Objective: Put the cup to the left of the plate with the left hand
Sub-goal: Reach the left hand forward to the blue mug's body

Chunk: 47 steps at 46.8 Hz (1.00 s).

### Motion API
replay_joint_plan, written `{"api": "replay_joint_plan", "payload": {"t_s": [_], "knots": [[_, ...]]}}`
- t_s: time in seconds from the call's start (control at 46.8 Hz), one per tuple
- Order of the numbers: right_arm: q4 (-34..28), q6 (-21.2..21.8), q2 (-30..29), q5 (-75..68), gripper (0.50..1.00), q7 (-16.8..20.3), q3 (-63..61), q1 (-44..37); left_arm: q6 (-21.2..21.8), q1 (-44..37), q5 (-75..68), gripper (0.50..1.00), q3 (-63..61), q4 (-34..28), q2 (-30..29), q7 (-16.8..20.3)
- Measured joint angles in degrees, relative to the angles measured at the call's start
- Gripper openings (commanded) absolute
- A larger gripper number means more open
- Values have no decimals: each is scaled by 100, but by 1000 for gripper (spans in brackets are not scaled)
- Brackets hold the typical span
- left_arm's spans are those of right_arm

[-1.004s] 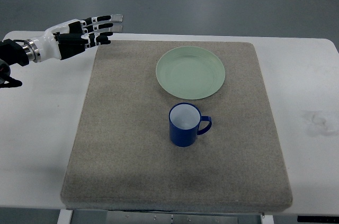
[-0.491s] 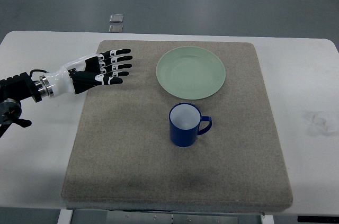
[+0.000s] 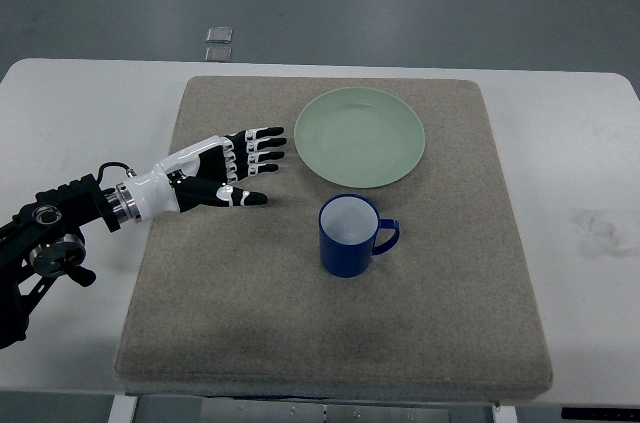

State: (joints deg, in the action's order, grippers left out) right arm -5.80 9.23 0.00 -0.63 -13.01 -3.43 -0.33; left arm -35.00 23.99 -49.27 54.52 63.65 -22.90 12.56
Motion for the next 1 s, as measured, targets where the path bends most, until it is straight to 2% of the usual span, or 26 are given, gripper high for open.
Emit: {"api": "replay_joint_plan", "payload": {"t_s": [0.513,1.004], "knots": [[0,1,0,2,932,0,0,1,0,-192,-600,996,-73,565,10,10],[0,1,0,1,932,0,0,1,0,-182,-787,999,-203,577,280,-2]]}}
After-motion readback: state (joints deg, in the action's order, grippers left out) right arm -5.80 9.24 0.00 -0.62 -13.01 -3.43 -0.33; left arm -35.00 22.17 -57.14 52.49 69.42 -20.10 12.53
